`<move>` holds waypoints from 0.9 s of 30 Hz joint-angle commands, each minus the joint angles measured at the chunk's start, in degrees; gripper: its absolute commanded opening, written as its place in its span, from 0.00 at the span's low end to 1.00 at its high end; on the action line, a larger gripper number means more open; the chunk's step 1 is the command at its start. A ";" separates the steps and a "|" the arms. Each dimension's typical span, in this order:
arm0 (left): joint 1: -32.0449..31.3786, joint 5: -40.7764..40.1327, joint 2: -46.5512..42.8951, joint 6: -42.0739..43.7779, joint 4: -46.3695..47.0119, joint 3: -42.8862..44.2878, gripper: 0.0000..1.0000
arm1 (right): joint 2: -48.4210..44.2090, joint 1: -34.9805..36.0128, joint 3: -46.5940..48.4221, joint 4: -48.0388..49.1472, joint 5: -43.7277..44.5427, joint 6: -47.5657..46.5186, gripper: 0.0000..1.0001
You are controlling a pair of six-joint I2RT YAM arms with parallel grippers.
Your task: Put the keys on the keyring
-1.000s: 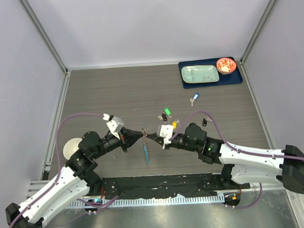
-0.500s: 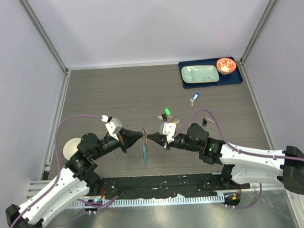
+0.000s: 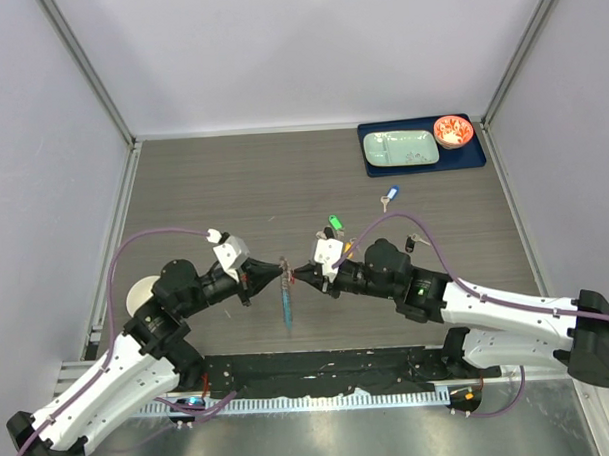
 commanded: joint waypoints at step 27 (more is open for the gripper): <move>0.80 -2.47 -1.15 -10.95 24.93 -7.86 0.00 | -1.21 -9.98 -16.07 41.10 -7.88 20.48 0.39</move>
